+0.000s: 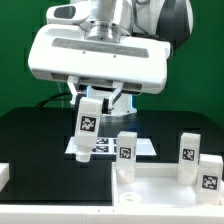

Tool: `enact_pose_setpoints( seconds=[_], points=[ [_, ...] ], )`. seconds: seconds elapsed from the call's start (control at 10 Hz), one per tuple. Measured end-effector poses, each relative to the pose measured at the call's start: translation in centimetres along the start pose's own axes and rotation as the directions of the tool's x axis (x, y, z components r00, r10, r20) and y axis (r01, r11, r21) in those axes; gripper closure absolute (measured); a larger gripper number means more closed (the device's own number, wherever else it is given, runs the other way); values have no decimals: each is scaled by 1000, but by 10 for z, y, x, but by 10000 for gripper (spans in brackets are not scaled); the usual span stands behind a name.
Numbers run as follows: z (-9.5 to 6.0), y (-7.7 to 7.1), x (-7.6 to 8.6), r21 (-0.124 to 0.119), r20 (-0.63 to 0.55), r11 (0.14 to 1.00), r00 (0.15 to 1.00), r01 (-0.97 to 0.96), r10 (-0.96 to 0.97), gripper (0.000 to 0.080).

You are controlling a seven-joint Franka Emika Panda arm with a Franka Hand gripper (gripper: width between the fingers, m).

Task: Assemble square table

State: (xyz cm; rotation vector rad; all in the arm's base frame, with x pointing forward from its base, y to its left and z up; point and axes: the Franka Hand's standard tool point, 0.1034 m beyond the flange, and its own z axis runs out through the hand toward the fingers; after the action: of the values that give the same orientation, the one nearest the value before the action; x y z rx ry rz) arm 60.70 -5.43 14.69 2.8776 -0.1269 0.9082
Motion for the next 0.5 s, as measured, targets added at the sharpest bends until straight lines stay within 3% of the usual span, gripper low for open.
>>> enact_pose_setpoints(
  seconds=[0.3,0.5],
  points=[
    [8,-18,10,42,61,999,998,-12,9,514],
    [17,-34,4,57,81,998,997,-5,1,514]
  ],
)
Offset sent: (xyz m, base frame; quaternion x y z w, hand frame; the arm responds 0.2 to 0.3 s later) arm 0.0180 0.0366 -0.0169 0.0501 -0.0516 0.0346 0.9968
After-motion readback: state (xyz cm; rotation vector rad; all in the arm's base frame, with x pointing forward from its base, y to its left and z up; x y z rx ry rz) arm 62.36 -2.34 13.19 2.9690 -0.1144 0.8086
